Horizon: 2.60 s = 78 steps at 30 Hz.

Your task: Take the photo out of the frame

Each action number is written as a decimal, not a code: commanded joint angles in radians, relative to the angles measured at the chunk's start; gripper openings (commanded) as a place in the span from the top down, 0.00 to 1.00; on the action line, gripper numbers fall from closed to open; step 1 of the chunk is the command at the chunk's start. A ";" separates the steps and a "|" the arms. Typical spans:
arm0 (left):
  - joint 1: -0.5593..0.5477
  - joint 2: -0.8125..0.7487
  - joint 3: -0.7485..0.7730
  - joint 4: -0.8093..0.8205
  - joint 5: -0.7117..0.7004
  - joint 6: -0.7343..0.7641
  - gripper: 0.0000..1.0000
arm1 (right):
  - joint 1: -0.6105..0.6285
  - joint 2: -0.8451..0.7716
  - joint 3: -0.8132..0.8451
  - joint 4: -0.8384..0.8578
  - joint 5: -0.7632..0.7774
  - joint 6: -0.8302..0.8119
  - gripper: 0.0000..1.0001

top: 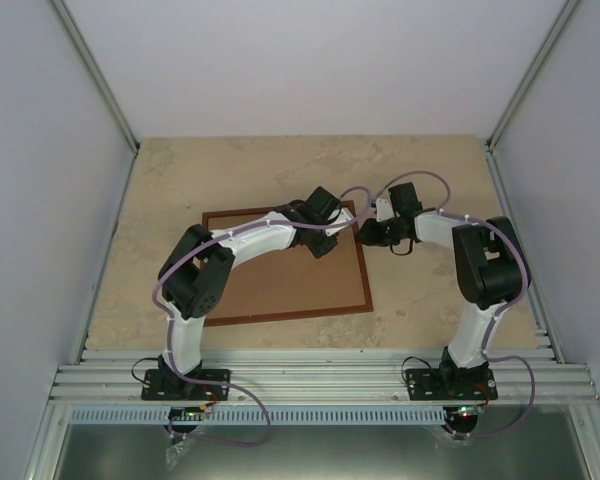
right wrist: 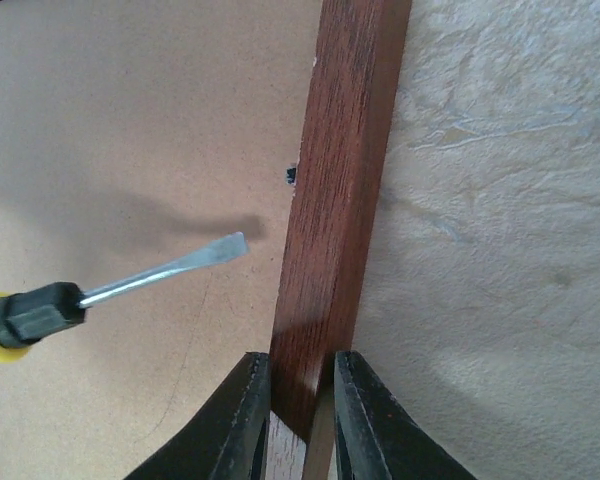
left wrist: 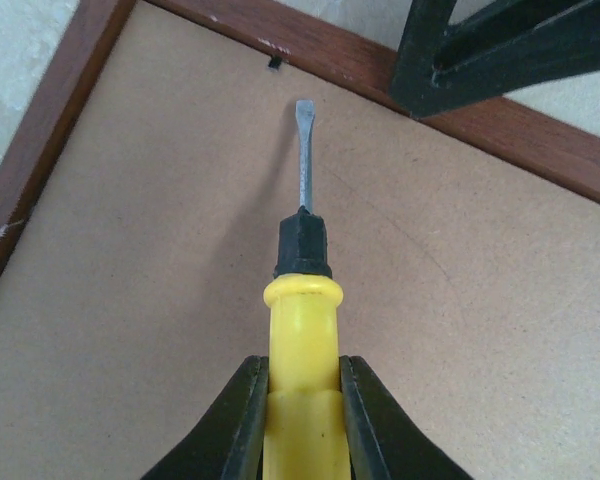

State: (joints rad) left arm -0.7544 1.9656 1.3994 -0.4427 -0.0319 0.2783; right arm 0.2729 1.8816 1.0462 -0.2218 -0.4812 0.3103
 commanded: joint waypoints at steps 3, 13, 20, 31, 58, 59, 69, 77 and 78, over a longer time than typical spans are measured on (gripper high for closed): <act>0.012 0.030 0.036 -0.014 0.019 0.066 1.00 | 0.011 0.022 0.018 -0.012 0.007 -0.024 0.80; 0.022 0.075 0.083 -0.034 0.021 0.095 1.00 | 0.014 0.035 0.030 -0.023 0.019 -0.032 0.80; 0.038 0.083 0.091 -0.046 0.021 0.098 1.00 | 0.049 0.046 0.056 -0.048 0.089 -0.050 0.72; 0.061 0.048 0.049 -0.046 0.032 0.098 1.00 | 0.109 0.065 0.098 -0.110 0.270 -0.074 0.80; 0.088 0.052 -0.005 0.074 0.069 0.041 1.00 | 0.115 0.066 0.094 -0.086 0.173 -0.094 0.98; 0.091 0.053 -0.003 0.065 0.070 0.043 1.00 | 0.115 0.067 0.094 -0.086 0.173 -0.094 0.98; 0.093 0.035 -0.013 -0.011 0.055 0.055 1.00 | 0.115 0.072 0.097 -0.090 0.187 -0.092 0.99; 0.095 0.032 -0.016 -0.029 0.004 0.066 1.00 | 0.115 0.072 0.098 -0.095 0.197 -0.090 0.99; 0.095 0.030 -0.017 -0.030 0.004 0.066 1.00 | 0.115 0.074 0.099 -0.095 0.197 -0.092 0.99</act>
State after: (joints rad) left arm -0.6739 2.0171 1.4044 -0.3908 0.0372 0.3382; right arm 0.3786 1.9182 1.1397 -0.2771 -0.2707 0.2504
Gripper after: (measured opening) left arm 0.175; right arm 0.166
